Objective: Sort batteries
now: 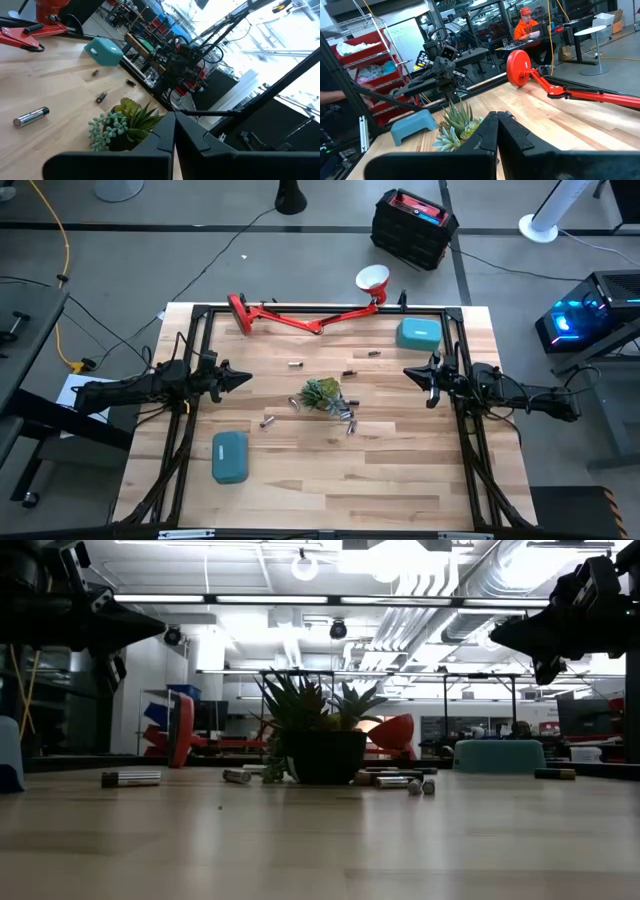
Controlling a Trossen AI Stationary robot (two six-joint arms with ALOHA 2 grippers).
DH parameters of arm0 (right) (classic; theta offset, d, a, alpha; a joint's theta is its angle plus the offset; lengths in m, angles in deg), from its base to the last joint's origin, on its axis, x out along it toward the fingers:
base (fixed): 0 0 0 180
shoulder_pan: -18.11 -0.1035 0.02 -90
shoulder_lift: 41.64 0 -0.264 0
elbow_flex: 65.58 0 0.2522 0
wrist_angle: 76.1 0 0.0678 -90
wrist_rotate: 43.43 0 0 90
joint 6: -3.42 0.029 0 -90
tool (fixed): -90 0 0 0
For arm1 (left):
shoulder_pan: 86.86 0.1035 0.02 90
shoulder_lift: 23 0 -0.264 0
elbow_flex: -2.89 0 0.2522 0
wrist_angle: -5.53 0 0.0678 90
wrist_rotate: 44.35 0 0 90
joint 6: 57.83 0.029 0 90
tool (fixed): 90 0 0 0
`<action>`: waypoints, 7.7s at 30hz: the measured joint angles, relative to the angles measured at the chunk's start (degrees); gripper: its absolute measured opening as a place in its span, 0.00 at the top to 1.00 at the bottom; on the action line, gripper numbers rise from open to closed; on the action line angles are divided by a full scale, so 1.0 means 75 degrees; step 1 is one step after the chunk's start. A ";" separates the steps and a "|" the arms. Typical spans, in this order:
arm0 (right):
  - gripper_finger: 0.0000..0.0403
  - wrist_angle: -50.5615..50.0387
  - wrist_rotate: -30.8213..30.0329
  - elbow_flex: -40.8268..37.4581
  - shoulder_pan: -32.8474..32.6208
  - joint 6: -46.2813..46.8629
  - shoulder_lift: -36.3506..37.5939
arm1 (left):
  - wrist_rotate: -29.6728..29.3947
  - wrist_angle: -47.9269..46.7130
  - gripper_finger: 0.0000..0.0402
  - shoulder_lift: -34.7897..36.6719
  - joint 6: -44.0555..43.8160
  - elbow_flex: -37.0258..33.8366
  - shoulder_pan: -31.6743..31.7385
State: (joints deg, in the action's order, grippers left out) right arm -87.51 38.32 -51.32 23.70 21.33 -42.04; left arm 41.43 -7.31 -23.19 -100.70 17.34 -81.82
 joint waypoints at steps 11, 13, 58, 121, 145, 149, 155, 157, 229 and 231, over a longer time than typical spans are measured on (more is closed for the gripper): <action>1.00 0.0000 0.0000 0.0000 -0.0002 0.0000 -0.0002 | 0.0000 -0.0002 1.00 -0.0003 0.0000 0.0000 -0.0001; 1.00 0.0000 0.0000 0.0000 -0.0001 0.0000 -0.0003 | -0.0001 0.0001 1.00 -0.0002 0.0000 -0.0001 0.0002; 1.00 0.0000 0.0000 0.0000 -0.0001 0.0000 -0.0002 | -0.0003 0.0001 1.00 -0.0001 0.0000 0.0000 0.0001; 1.00 0.0855 -0.0747 0.0000 0.0005 -0.0269 -0.0009 | -0.0002 0.0000 1.00 -0.0001 0.0001 -0.0001 0.0002; 1.00 -0.2146 0.0577 0.4901 0.0289 0.1430 -0.5943 | -0.0003 0.0004 1.00 0.0000 0.0000 -0.0002 0.0000; 0.99 -0.4899 0.0553 0.5799 0.0349 0.1955 -0.6823 | -0.0003 0.0005 1.00 -0.0002 0.0000 -0.0002 0.0001; 0.89 -0.6284 0.0192 0.6325 0.0380 0.2204 -0.7836 | -0.0045 0.0095 1.00 -0.0001 0.0000 0.0000 0.0005; 0.84 -0.6354 -0.0331 0.6395 0.0455 0.2379 -0.8087 | -0.0212 0.0180 1.00 -0.0003 -0.0008 -0.0003 0.0005; 1.00 -0.8007 -0.1125 0.6368 -0.2543 0.8607 -0.8683 | 0.2135 0.0098 1.00 -1.6560 0.4535 1.1882 0.1124; 1.00 -0.7981 -0.1087 0.6215 -0.2839 0.8921 -0.8805 | 0.2093 -0.0114 1.00 -1.6955 0.4540 1.2481 0.1310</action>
State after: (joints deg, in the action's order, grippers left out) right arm -147.36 30.17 -4.71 2.40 88.24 -108.08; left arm 57.12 -8.16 -150.35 -66.64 110.95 -71.99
